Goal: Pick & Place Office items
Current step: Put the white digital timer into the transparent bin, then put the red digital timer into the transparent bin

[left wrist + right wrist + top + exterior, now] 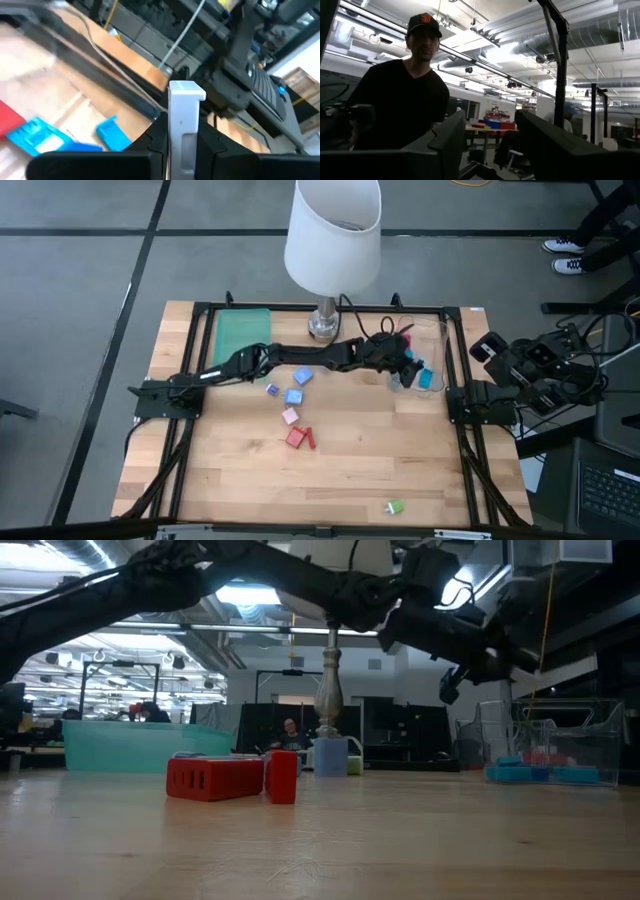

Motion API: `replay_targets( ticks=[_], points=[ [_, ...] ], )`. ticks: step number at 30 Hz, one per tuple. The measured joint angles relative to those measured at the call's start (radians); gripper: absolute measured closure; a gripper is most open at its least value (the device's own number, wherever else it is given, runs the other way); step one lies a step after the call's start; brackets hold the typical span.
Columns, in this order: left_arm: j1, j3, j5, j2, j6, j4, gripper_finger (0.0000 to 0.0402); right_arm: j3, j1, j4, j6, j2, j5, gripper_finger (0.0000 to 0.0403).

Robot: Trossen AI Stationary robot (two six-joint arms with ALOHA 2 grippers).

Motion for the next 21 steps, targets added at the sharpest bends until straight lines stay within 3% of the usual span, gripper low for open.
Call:
replay_targets(
  ticks=[3, 12, 18, 21],
  points=[
    [0.017, 0.000, -0.014, 0.000, 0.006, 0.008, 0.0343, 0.000, 0.000, 0.000, 0.016, 0.000, 0.000, 0.0215],
    [0.000, 0.000, 0.012, -0.001, -0.005, 0.052, 0.0224, 0.000, 0.000, 0.000, 0.014, 0.000, 0.011, 0.0215],
    [-0.052, 0.000, 0.013, 0.007, -0.004, 0.047, 0.0203, 0.000, 0.000, 0.000, 0.009, 0.000, 0.022, 0.0215],
    [-0.079, 0.000, 0.036, 0.011, -0.083, 0.043, 0.0204, 0.000, 0.000, 0.000, -0.003, 0.000, 0.022, 0.0215]
  ],
)
